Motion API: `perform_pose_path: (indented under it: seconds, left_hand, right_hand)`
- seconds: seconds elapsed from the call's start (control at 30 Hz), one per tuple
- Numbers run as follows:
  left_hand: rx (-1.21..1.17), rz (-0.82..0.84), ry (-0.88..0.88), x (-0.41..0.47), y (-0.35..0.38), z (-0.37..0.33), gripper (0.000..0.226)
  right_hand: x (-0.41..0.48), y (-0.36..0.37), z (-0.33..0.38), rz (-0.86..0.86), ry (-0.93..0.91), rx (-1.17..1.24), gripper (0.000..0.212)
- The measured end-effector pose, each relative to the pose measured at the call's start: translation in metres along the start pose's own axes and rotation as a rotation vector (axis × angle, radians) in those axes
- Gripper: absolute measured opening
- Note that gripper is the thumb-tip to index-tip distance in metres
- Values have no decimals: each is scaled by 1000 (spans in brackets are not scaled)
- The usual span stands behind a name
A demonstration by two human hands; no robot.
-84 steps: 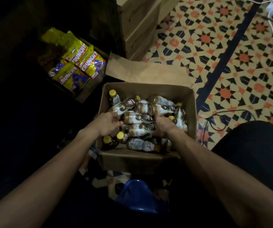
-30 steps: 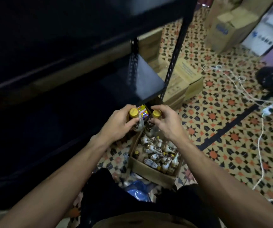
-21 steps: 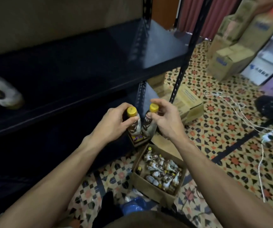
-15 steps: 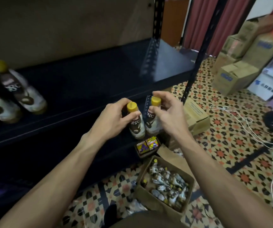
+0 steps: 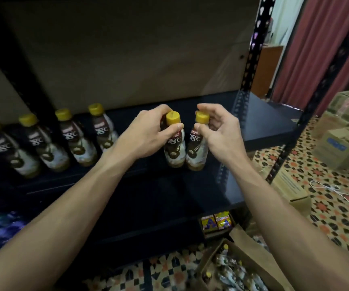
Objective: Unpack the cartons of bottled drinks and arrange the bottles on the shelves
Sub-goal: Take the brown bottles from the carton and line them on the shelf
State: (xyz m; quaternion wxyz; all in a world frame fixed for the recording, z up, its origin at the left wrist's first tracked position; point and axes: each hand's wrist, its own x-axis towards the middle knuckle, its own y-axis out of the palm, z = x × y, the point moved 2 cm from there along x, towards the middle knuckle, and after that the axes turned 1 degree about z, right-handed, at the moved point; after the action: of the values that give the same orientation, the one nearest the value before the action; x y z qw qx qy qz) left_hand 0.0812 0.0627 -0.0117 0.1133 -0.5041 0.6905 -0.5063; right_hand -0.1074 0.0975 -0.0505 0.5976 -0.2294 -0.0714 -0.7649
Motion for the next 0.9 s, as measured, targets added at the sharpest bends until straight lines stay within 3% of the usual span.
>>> perform_pose_path:
  seconds: [0.4,0.9]
  left_hand:
    - [445,8,0,17,-57,27,39]
    - [635,19,-103,26,-52,61,44]
  right_hand:
    - [53,55,14,155,-70,-108,41]
    - [67,84,1,246,-32,-172,43]
